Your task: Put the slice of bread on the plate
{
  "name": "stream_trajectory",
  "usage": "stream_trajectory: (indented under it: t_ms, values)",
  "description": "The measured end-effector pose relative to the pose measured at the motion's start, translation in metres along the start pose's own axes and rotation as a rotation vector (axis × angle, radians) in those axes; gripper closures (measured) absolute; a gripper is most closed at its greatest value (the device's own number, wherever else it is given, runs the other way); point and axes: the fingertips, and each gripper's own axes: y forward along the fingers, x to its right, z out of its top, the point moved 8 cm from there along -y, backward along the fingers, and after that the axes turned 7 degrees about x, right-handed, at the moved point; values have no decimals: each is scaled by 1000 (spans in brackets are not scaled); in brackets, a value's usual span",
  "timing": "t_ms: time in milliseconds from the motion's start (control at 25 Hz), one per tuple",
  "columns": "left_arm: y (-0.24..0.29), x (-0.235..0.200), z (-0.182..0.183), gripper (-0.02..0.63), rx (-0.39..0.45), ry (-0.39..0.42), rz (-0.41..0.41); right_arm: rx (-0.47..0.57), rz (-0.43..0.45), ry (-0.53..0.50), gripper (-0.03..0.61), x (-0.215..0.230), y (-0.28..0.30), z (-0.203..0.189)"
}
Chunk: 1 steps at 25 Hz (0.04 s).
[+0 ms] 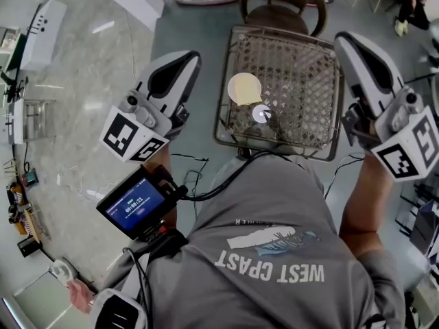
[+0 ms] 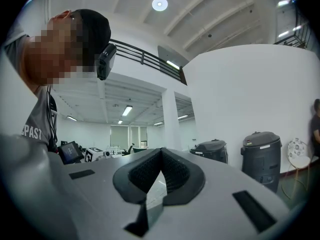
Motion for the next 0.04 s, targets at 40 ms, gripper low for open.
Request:
stream_trajectory:
  t_ms: [40]
  values:
    - [6, 0, -5, 607, -1, -1, 1, -3, 1, -3, 574, 7, -1, -3]
